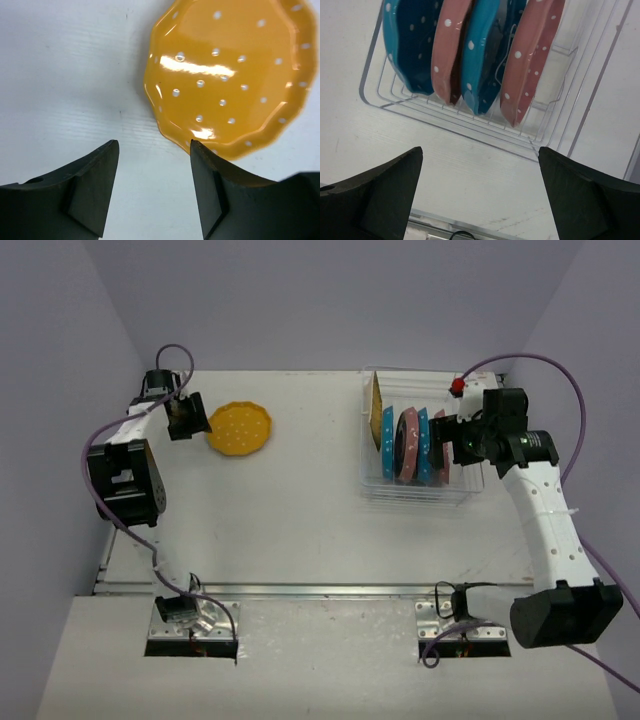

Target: Unload the plates from the dish rack

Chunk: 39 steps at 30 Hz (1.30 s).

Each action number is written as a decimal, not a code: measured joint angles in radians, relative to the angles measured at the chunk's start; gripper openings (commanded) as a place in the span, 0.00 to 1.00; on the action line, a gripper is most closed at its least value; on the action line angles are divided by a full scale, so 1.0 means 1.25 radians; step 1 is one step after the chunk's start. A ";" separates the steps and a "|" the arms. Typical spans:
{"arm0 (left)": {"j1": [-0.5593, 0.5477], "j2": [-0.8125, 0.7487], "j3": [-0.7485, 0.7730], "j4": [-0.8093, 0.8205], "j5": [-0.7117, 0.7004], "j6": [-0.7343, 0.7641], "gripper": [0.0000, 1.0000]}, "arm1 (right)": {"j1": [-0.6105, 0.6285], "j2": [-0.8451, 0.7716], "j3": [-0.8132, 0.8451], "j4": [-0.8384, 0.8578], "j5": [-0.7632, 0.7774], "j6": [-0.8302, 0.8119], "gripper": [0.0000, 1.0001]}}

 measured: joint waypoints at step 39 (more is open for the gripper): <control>-0.120 -0.529 -0.156 -0.047 0.014 0.106 0.66 | -0.078 0.369 0.062 0.148 -0.025 0.021 0.11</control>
